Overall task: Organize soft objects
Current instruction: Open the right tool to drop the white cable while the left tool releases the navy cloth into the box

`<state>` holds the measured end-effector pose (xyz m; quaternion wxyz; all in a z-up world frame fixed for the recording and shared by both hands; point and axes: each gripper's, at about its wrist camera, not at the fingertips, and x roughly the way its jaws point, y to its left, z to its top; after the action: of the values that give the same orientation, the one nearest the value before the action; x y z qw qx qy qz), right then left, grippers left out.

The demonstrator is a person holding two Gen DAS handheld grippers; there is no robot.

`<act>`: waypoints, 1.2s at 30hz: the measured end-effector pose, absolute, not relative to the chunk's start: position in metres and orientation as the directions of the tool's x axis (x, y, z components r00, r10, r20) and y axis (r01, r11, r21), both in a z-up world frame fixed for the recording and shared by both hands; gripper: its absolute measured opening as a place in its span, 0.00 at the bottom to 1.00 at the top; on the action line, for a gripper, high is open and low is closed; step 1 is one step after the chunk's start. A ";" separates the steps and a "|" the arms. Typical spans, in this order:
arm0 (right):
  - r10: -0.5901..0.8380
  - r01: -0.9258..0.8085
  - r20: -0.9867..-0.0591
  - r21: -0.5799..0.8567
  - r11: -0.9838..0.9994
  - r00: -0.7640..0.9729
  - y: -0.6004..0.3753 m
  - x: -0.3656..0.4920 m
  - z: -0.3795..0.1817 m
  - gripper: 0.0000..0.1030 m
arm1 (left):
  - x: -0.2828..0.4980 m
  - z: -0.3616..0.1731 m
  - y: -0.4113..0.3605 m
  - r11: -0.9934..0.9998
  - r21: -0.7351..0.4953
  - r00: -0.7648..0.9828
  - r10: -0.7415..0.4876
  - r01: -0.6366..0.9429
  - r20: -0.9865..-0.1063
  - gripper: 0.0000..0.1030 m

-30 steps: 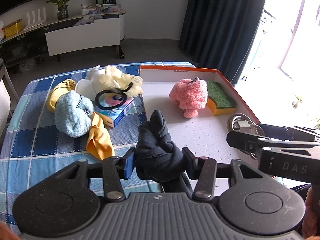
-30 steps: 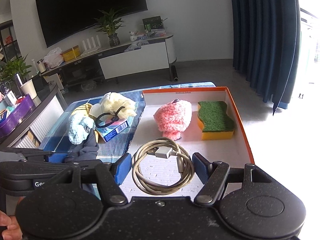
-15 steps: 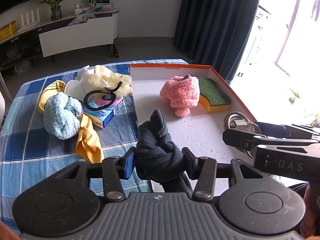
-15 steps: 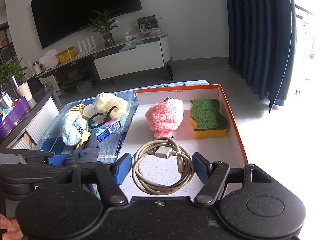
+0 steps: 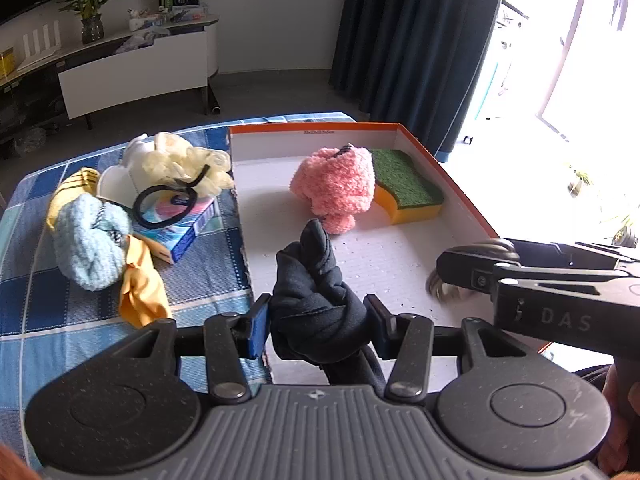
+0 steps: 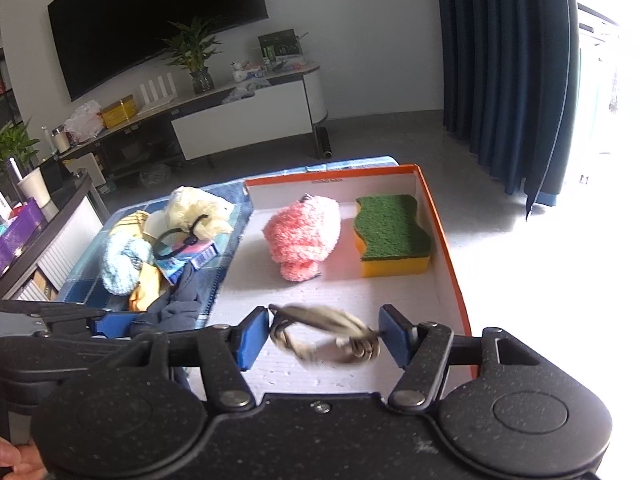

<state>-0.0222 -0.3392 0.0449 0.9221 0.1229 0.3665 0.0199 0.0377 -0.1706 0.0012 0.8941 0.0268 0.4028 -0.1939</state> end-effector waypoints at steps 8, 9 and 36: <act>0.094 0.089 -0.667 0.235 0.968 0.739 -0.353 -0.021 0.044 0.60 | 0.042 -0.006 -0.182 0.915 -0.117 0.578 -0.339 0.386 -0.742 0.48; 0.087 0.096 -0.663 0.235 0.967 0.743 -0.355 -0.021 0.045 0.60 | 0.043 -0.007 -0.184 0.915 -0.117 0.576 -0.339 0.387 -0.744 0.48; 0.114 0.059 -0.626 0.248 0.967 0.771 -0.335 -0.030 0.062 0.73 | 0.039 0.009 -0.163 0.948 -0.097 0.623 -0.275 0.305 -0.733 0.99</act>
<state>-0.0303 -0.3352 0.0619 0.9323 0.1277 0.3380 0.0148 0.0386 -0.1633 0.0088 0.9005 0.0184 0.4035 -0.1610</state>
